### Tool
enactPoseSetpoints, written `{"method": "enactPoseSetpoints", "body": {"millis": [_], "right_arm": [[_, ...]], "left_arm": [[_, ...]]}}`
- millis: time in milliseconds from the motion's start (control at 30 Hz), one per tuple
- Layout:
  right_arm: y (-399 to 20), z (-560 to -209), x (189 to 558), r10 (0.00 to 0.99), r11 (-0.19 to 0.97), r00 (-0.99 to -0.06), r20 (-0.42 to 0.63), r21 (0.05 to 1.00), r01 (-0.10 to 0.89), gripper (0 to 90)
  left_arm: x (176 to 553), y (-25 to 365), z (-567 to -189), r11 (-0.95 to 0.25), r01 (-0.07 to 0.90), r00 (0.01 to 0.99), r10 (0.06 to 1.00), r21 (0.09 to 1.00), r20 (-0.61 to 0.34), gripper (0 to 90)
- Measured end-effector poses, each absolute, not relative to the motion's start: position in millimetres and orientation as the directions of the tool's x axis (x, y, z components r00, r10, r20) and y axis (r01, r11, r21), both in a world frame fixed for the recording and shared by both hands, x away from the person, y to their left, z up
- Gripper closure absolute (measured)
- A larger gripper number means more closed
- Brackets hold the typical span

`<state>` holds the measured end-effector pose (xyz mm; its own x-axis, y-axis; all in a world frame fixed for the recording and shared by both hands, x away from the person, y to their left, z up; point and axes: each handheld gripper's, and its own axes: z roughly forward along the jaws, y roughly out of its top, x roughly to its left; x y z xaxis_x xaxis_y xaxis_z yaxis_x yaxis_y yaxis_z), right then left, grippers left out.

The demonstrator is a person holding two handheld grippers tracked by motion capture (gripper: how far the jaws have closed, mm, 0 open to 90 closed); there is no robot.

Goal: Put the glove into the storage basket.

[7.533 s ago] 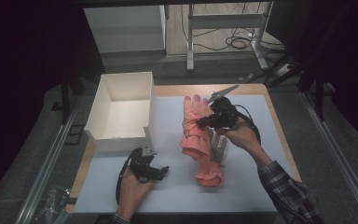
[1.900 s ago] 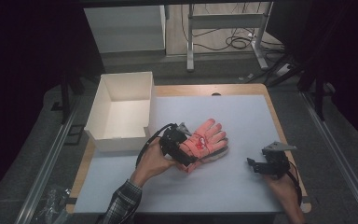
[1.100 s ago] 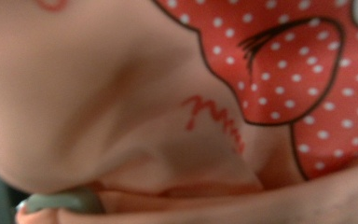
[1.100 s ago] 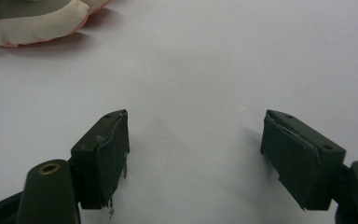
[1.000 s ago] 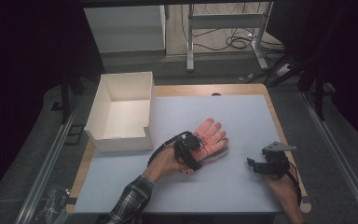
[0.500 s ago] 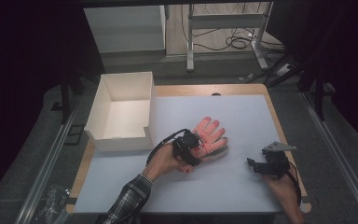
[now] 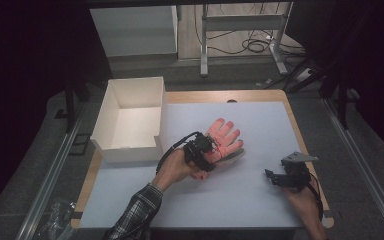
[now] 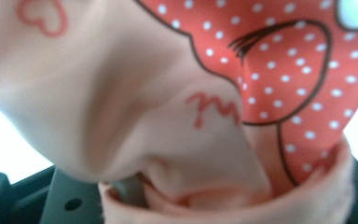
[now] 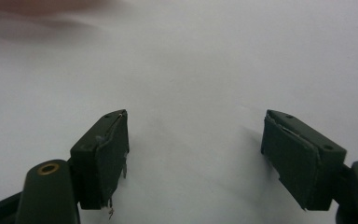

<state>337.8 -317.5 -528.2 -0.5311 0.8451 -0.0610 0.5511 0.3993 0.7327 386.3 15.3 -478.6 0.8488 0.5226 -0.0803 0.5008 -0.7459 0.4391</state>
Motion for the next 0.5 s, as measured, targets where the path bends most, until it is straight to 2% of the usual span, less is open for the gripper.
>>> {"method": "enactPoseSetpoints", "body": {"millis": [500], "right_arm": [[-317, -528, 338, 0.848, 0.396, -0.527, -0.061, 0.733, 0.553, 22.6]], "left_arm": [[403, 22, -447, -0.686, 0.564, 0.780, 0.626, 0.460, -0.023, 39.6]]}}
